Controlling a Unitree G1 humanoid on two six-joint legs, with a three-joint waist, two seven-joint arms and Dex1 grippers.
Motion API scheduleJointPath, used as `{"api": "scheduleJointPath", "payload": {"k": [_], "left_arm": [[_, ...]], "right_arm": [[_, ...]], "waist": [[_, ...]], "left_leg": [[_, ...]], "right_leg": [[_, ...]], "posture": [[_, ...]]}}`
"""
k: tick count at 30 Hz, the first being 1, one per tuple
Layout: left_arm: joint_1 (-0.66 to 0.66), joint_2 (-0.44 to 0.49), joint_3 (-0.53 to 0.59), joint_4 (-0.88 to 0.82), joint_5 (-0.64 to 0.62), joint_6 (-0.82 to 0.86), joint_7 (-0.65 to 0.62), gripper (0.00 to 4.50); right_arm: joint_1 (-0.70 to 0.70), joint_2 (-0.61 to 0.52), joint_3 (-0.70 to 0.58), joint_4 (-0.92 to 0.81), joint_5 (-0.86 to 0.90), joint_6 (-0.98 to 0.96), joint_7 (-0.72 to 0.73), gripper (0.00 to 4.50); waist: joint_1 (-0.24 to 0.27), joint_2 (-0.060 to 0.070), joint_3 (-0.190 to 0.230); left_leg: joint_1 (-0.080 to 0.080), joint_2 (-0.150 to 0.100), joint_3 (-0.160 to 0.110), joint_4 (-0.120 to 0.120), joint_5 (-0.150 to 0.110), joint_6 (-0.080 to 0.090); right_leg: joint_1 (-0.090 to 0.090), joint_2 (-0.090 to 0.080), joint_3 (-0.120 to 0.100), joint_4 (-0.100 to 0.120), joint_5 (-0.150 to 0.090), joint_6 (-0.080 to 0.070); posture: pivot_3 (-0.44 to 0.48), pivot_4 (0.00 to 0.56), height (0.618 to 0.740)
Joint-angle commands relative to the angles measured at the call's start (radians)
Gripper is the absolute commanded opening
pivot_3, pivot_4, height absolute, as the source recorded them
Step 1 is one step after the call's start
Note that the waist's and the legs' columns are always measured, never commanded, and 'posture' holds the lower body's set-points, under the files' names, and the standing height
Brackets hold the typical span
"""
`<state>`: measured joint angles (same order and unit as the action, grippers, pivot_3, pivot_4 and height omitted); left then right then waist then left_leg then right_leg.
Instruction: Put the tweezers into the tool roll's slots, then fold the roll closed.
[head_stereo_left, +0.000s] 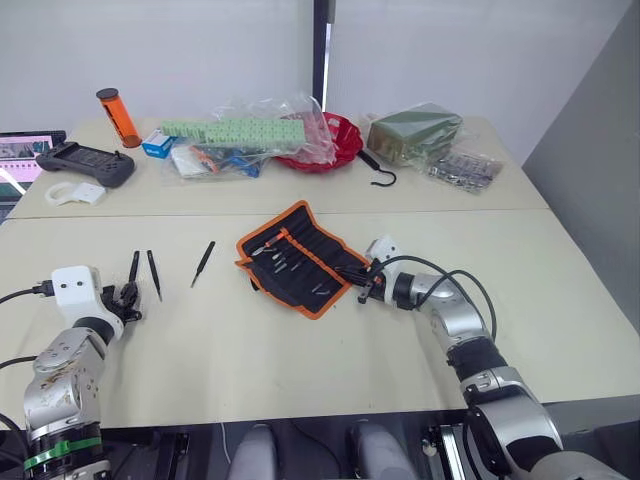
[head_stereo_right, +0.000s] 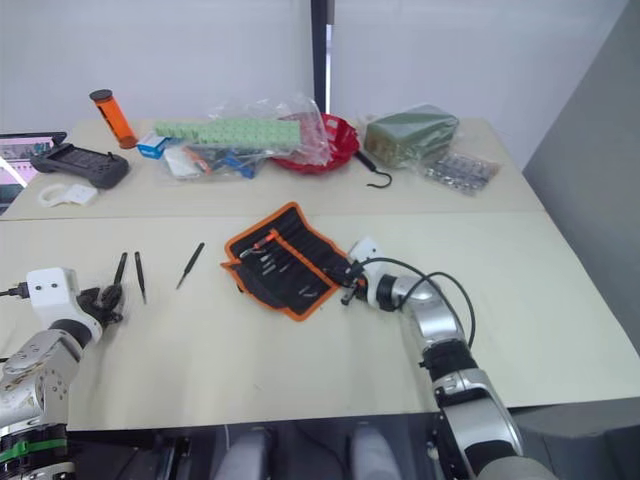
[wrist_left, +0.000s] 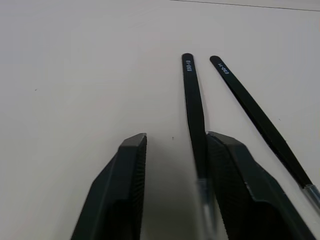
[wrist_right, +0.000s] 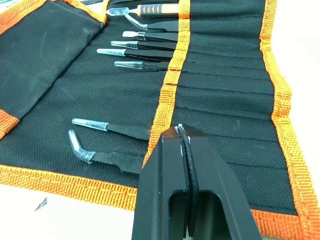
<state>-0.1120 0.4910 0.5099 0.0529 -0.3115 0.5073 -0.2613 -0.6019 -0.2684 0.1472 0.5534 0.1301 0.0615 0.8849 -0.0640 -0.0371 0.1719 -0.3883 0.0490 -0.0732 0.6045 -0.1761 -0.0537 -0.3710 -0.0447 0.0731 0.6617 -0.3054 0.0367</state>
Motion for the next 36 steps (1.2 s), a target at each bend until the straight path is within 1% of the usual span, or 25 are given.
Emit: {"api": "scheduleJointPath", "payload": {"k": [1,2,3,6,13,15,18,20,31,36], "left_arm": [[-0.002,0.002,-0.026,0.017,0.002,0.005,-0.012,0.53],[-0.003,0.002,-0.026,0.021,0.001,0.002,-0.012,0.21],[-0.004,0.002,-0.025,0.025,0.002,-0.002,-0.010,0.05],[-0.018,-0.006,0.004,0.030,-0.023,-0.018,-0.008,0.05],[-0.030,0.045,0.033,0.048,-0.028,-0.053,-0.034,0.05],[-0.034,0.058,0.030,0.044,-0.034,-0.056,-0.048,0.05],[-0.043,0.068,0.033,0.031,-0.051,-0.053,-0.059,0.05],[-0.049,0.075,0.035,0.022,-0.057,-0.045,-0.059,0.05],[-0.126,0.105,-0.024,-0.048,-0.077,0.025,-0.104,0.05],[-0.144,0.113,-0.041,-0.066,-0.085,0.051,-0.115,0.05]], "right_arm": [[0.032,0.001,0.022,0.003,-0.027,0.037,-0.010,0.00],[0.035,0.001,0.022,-0.002,-0.026,0.039,-0.011,0.00],[0.039,0.001,0.022,-0.007,-0.025,0.041,-0.013,0.00],[0.050,-0.002,0.017,-0.036,-0.015,0.052,-0.012,0.00],[0.055,-0.005,-0.008,-0.128,0.011,0.103,-0.023,0.00],[0.062,0.007,-0.011,-0.160,0.018,0.118,-0.035,0.00],[0.072,0.016,-0.015,-0.192,0.021,0.133,-0.053,0.00],[0.077,0.020,-0.019,-0.209,0.021,0.139,-0.065,0.00],[0.119,0.050,-0.042,-0.326,0.045,0.178,-0.111,0.00],[0.116,0.054,-0.065,-0.375,0.076,0.196,-0.124,0.00]], "waist": [[0.002,0.000,0.000],[0.003,0.000,0.000],[0.004,0.000,0.000],[0.009,0.001,0.000],[0.017,0.002,0.001],[0.017,0.002,0.000],[0.016,0.002,0.000],[0.016,0.002,0.000],[0.019,0.002,0.002],[0.018,0.002,0.002]], "left_leg": [[0.000,0.000,0.000,0.000,0.000,0.000],[0.000,0.000,0.000,0.000,0.000,0.000],[0.000,0.000,0.000,0.000,0.000,0.000],[0.000,0.000,0.000,0.000,0.000,0.000],[-0.002,0.000,0.000,-0.001,0.000,0.000],[-0.005,0.000,0.000,-0.002,0.000,0.000],[-0.016,0.000,0.000,-0.001,0.000,0.000],[-0.016,0.000,0.000,-0.001,0.000,0.000],[-0.018,0.000,-0.001,0.000,0.000,0.000],[-0.018,0.000,-0.001,0.000,0.000,0.000]], "right_leg": [[0.000,0.000,0.000,0.000,0.000,0.000],[0.000,0.000,0.000,0.000,0.000,0.000],[0.000,0.000,0.000,0.000,0.000,0.000],[0.000,0.000,0.000,0.000,0.000,0.000],[-0.003,0.000,0.000,0.000,0.000,0.000],[-0.006,0.000,0.000,0.000,0.000,0.000],[-0.018,0.000,0.000,0.002,0.002,-0.004],[-0.018,0.000,0.000,0.002,0.002,-0.004],[-0.019,0.000,-0.001,0.002,0.002,-0.004],[-0.019,0.000,-0.001,0.002,0.002,-0.004]], "posture": [[0.000,0.150,0.740],[0.000,0.150,0.740],[0.000,0.150,0.740],[0.000,0.150,0.740],[0.000,0.150,0.740],[0.000,0.150,0.740],[0.000,0.150,0.740],[0.000,0.150,0.740],[0.000,0.150,0.740],[0.000,0.150,0.740]]}}
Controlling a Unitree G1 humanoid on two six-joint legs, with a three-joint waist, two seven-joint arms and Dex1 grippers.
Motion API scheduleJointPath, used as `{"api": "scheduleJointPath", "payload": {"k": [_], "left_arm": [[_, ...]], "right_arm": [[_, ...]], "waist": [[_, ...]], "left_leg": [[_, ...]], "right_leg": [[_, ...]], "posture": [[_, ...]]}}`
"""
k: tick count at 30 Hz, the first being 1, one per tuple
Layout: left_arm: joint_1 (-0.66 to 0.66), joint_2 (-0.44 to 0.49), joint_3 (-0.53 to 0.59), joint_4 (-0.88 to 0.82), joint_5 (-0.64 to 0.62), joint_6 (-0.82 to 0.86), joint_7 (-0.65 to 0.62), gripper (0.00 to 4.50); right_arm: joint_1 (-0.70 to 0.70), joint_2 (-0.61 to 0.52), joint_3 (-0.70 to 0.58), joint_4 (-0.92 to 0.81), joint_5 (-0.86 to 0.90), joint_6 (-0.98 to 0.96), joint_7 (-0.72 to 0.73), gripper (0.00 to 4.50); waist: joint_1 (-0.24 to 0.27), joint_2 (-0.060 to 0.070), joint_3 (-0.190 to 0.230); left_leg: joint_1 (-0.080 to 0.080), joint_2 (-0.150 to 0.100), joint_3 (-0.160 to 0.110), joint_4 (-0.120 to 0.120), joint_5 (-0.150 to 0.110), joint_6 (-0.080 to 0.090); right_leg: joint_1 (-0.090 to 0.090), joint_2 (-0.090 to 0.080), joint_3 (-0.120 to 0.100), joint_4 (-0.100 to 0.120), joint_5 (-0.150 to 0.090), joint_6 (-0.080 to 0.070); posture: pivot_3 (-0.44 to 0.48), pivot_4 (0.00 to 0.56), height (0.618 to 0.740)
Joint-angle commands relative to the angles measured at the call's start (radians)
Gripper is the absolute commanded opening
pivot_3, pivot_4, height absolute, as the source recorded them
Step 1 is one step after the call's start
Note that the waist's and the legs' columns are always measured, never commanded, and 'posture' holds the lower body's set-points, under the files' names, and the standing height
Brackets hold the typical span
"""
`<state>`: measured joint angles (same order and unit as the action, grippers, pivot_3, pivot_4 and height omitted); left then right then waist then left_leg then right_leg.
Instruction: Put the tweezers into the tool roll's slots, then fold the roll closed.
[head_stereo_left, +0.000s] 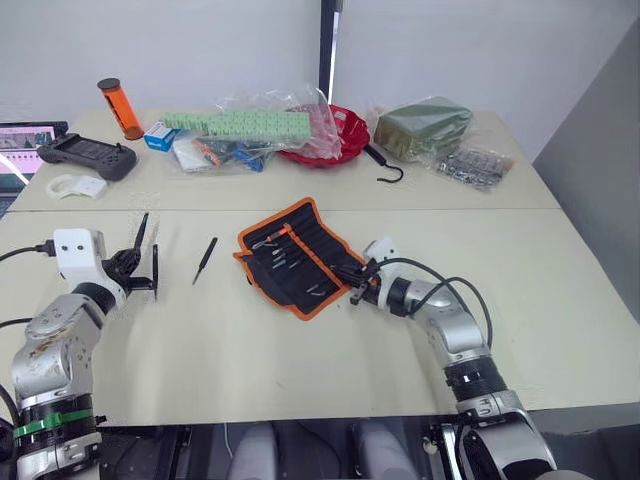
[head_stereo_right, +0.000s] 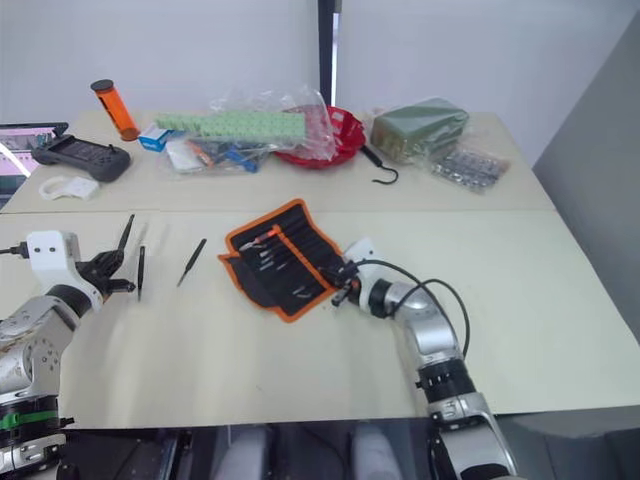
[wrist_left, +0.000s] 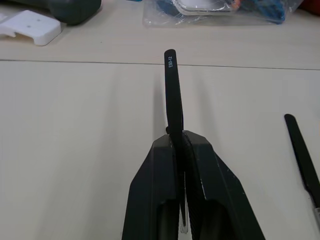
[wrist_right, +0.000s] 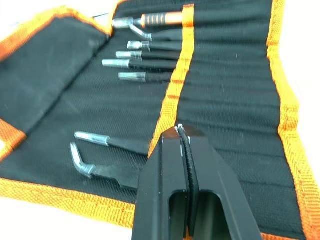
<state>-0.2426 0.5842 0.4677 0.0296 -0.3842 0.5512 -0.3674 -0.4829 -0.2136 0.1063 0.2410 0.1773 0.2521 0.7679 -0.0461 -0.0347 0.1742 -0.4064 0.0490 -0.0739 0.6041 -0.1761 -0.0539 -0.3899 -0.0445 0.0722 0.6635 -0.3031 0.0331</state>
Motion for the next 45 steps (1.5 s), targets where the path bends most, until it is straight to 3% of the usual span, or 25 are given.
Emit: {"api": "scheduleJointPath", "payload": {"k": [1,9,13,24,37,45], "left_arm": [[-0.015,0.020,-0.002,-0.044,-0.012,0.009,-0.009,0.05],[-0.033,0.024,-0.033,-0.074,-0.029,0.042,-0.029,0.05],[-0.058,0.031,-0.058,-0.170,-0.115,0.133,-0.091,0.05],[-0.195,0.128,-0.150,-0.245,-0.168,0.240,-0.180,0.05],[-0.310,0.421,-0.478,-0.326,-0.202,0.392,-0.574,0.05],[-0.476,0.410,-0.702,-0.285,-0.087,0.481,-0.584,0.05]], "right_arm": [[-0.004,-0.002,-0.022,-0.068,0.032,0.010,-0.009,0.00],[0.019,0.012,-0.005,-0.060,0.026,0.010,-0.030,0.00],[0.029,0.025,0.001,-0.045,0.021,-0.001,-0.038,0.00],[0.066,0.016,0.043,0.043,-0.041,-0.009,-0.083,0.00],[0.101,0.008,0.053,0.030,-0.034,-0.005,-0.102,0.00],[0.105,0.008,0.050,0.039,-0.036,-0.009,-0.114,0.00]], "waist": [[0.000,0.000,0.000],[0.003,0.000,0.000],[0.004,-0.001,0.001],[0.001,-0.001,0.002],[0.003,-0.001,0.002],[0.005,-0.001,0.002]], "left_leg": [[0.000,0.000,0.000,0.000,0.000,0.000],[0.000,0.000,0.000,0.000,0.000,0.000],[-0.001,0.000,0.000,0.001,0.000,0.000],[0.000,0.000,0.000,0.001,0.000,0.000],[0.001,0.000,0.000,0.002,0.000,0.000],[0.000,0.000,0.000,0.002,0.000,0.000]], "right_leg": [[0.000,0.000,0.000,0.000,0.000,0.000],[0.000,0.000,0.000,0.000,0.000,0.000],[0.000,0.000,0.000,0.000,0.000,0.000],[0.001,0.000,0.000,0.000,0.000,0.000],[0.001,0.001,0.000,0.000,0.000,0.001],[0.002,0.001,0.000,0.001,-0.003,0.005]], "posture": [[0.000,0.150,0.740],[0.000,0.150,0.740],[0.000,0.150,0.740],[0.000,0.150,0.740],[0.000,0.150,0.740],[0.000,0.150,0.740]]}}
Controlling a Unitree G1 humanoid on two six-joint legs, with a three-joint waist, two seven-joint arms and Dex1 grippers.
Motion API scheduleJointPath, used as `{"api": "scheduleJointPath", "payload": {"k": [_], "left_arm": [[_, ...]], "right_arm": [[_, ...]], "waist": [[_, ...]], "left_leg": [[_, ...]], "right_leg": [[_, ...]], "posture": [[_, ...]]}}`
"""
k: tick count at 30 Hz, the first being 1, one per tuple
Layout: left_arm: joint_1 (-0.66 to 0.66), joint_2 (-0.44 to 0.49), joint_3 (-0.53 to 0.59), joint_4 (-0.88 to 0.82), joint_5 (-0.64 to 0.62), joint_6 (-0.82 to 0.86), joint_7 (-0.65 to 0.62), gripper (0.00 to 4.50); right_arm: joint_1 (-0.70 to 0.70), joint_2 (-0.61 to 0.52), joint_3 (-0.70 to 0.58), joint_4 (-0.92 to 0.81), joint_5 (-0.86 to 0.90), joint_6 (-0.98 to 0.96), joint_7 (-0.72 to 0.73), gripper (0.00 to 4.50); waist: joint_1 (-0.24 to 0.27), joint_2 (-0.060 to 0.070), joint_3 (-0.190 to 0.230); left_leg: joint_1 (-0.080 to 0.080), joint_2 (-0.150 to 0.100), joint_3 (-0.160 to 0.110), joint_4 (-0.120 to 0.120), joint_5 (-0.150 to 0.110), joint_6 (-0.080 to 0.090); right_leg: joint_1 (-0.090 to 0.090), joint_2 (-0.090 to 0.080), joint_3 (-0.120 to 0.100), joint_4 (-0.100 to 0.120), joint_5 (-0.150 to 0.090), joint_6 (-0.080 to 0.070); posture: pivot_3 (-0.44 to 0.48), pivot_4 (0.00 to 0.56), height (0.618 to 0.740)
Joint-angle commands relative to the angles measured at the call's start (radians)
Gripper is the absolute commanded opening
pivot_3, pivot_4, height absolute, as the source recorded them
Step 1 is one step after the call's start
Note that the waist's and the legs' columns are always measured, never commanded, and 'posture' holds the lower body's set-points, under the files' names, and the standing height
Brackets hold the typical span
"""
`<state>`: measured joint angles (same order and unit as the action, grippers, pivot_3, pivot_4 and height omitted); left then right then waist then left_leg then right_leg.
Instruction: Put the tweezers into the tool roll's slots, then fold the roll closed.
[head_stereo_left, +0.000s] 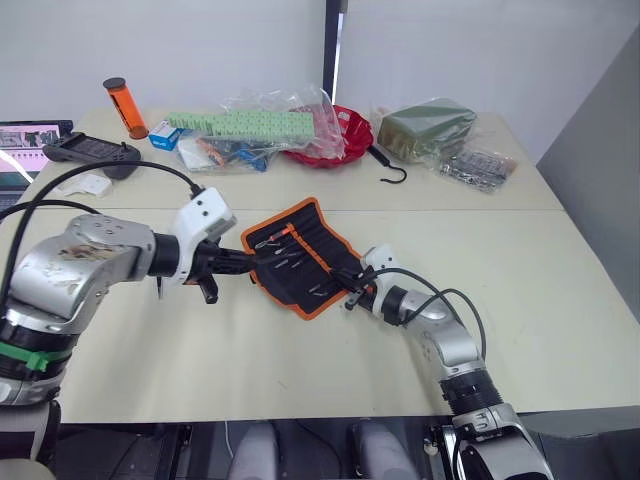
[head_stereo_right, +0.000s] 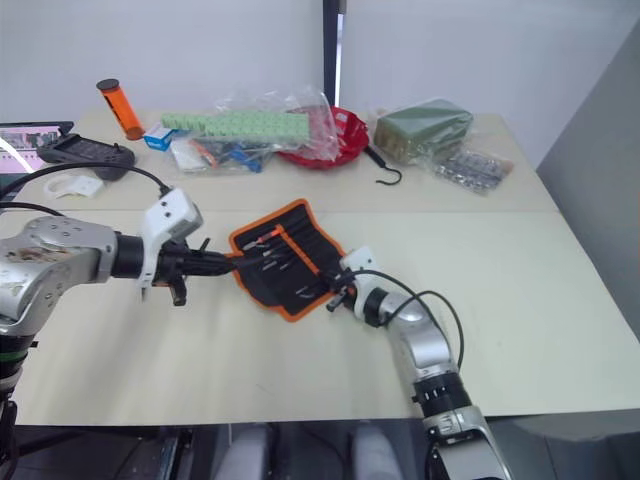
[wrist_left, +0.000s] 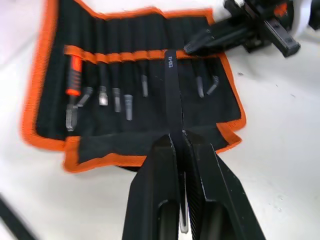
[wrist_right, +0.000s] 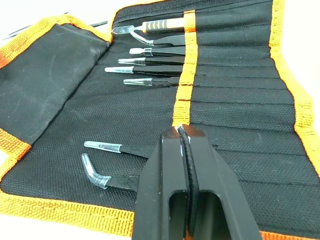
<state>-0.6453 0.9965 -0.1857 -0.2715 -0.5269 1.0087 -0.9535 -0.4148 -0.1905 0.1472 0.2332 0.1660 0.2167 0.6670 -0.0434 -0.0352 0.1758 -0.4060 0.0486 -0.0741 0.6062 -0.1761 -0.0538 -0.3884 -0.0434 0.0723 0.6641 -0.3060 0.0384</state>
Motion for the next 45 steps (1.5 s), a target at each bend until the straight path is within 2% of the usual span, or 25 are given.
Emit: {"api": "scheduleJointPath", "payload": {"k": [1,7,12,31,45], "left_arm": [[-0.094,-0.010,-0.071,0.032,0.072,0.033,0.004,0.05],[-0.169,-0.098,-0.151,0.112,0.126,0.038,-0.008,0.05],[-0.191,-0.150,-0.172,0.163,0.173,0.024,0.010,0.05],[-0.197,-0.309,-0.171,0.231,0.278,-0.014,0.081,0.05],[-0.167,-0.395,-0.180,0.280,0.349,-0.111,0.109,0.05]], "right_arm": [[0.038,-0.015,0.008,0.046,-0.025,0.026,-0.014,0.00],[0.045,-0.015,0.005,0.039,-0.023,0.026,-0.026,0.00],[0.051,-0.020,0.002,0.029,-0.019,0.029,-0.033,0.00],[0.056,-0.007,0.007,0.024,-0.013,0.037,-0.045,0.00],[0.062,-0.015,0.010,0.012,-0.010,0.050,-0.035,0.00]], "waist": [[0.002,0.000,0.000],[0.003,0.000,0.000],[0.003,0.000,0.000],[0.007,0.000,0.000],[0.016,0.000,0.000]], "left_leg": [[0.000,0.000,0.000,0.000,0.000,0.000],[0.000,0.000,-0.001,0.001,0.000,0.000],[0.000,0.000,-0.001,0.001,0.000,0.000],[-0.001,0.000,-0.001,0.003,0.000,0.000],[-0.001,-0.001,-0.002,0.004,0.000,0.000]], "right_leg": [[0.000,0.000,0.000,0.000,0.000,0.000],[0.001,0.000,0.000,0.000,0.000,0.000],[0.000,0.000,0.000,0.001,0.000,0.000],[0.001,0.000,0.000,0.001,0.002,-0.002],[0.002,0.000,0.000,0.002,0.003,-0.003]], "posture": [[0.000,0.150,0.740],[0.000,0.150,0.740],[0.000,0.150,0.740],[0.000,0.150,0.740],[0.000,0.150,0.740]]}}
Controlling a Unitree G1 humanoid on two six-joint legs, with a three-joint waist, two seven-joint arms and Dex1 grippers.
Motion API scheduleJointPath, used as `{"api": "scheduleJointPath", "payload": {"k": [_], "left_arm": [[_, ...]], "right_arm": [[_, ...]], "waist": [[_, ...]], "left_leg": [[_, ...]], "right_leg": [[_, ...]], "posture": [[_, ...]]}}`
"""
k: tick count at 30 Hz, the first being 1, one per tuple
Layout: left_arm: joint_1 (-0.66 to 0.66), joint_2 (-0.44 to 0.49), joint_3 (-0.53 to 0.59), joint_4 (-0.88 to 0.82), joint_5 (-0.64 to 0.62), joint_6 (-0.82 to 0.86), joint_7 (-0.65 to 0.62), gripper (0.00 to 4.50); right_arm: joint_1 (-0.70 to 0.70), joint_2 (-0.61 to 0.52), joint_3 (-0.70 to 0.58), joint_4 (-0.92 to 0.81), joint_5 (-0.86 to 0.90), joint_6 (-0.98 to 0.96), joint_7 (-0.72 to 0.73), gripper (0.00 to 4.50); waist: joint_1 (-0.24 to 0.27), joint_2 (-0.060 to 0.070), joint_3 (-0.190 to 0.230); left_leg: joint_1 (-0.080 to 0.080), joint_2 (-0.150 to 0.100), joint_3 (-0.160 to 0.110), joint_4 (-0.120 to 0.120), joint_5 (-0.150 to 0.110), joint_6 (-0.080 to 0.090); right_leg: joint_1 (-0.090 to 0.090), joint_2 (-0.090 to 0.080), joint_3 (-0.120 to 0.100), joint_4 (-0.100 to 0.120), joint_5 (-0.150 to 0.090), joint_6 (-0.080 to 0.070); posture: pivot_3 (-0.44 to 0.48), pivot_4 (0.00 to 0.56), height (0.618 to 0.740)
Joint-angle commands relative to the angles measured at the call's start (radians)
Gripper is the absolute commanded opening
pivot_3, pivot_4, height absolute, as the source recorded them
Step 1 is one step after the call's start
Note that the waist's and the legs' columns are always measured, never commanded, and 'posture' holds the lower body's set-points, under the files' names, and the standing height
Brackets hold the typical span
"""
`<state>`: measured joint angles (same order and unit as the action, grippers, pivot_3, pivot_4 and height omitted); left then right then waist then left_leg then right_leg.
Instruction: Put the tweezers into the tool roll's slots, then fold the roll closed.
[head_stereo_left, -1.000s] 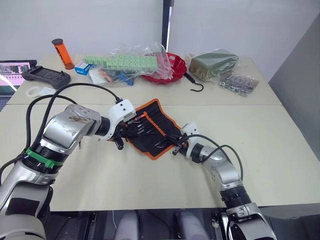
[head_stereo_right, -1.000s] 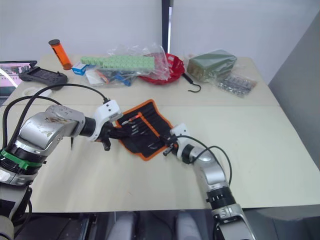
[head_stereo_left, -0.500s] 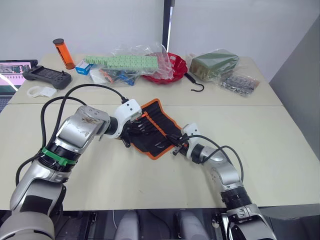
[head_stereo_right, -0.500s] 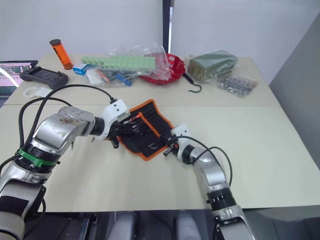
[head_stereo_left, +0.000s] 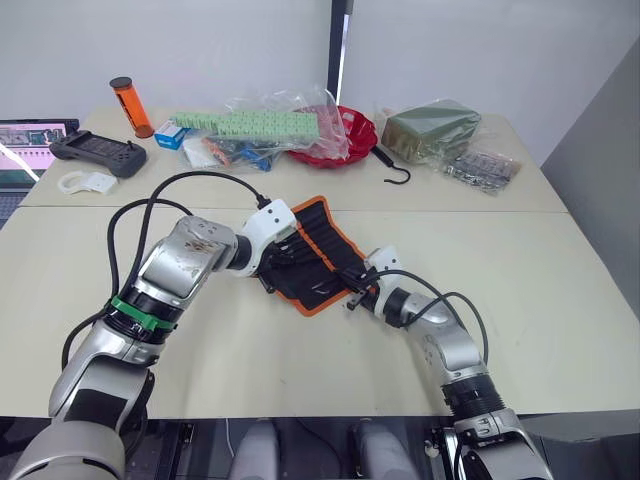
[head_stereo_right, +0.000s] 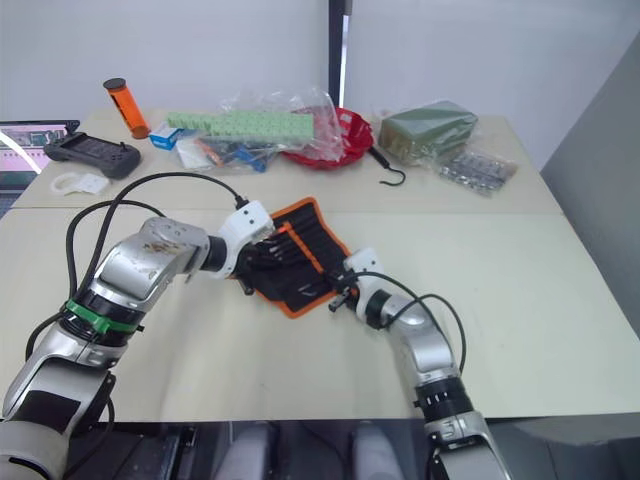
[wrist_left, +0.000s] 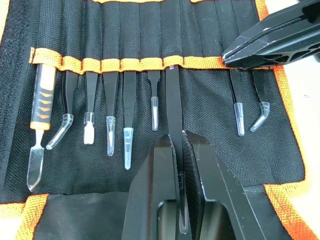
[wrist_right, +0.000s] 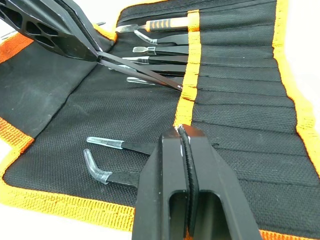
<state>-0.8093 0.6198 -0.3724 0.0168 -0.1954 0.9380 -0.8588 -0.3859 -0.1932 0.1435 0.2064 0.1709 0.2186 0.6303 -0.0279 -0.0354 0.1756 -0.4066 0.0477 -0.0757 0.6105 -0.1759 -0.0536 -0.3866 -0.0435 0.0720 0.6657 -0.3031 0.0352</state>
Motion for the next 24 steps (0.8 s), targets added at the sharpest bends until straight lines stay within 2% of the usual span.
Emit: {"api": "scheduleJointPath", "payload": {"k": [1,7,13,24], "left_arm": [[0.001,-0.022,0.005,-0.007,0.022,-0.046,0.014,0.05],[0.018,-0.038,-0.015,0.027,0.062,-0.113,0.000,0.05],[0.028,-0.070,-0.038,0.123,0.121,-0.291,-0.006,0.05],[-0.011,-0.185,-0.004,0.312,0.169,-0.450,0.021,0.05]], "right_arm": [[0.033,-0.013,0.014,0.038,-0.015,0.049,0.002,0.00],[0.037,-0.013,0.017,0.033,-0.016,0.053,0.003,0.00],[0.036,-0.014,0.016,0.033,-0.017,0.057,-0.003,0.00],[0.040,-0.013,0.017,0.030,-0.019,0.059,-0.008,0.00]], "waist": [[0.001,0.000,0.000],[0.005,0.000,0.000],[0.007,0.000,0.000],[0.010,0.000,-0.001]], "left_leg": [[0.000,0.000,0.000,0.000,0.000,0.000],[0.000,0.000,0.000,0.000,0.000,0.000],[0.001,0.000,0.000,0.001,0.000,0.000],[0.001,0.000,0.000,0.001,0.000,0.000]], "right_leg": [[0.000,0.000,0.000,0.000,0.000,0.000],[0.000,0.000,0.000,0.000,0.000,0.000],[0.001,0.000,0.000,0.000,0.000,0.000],[0.001,0.000,0.000,0.001,0.000,0.000]], "posture": [[0.000,0.150,0.740],[0.000,0.150,0.740],[0.000,0.150,0.740],[0.000,0.150,0.740]]}}
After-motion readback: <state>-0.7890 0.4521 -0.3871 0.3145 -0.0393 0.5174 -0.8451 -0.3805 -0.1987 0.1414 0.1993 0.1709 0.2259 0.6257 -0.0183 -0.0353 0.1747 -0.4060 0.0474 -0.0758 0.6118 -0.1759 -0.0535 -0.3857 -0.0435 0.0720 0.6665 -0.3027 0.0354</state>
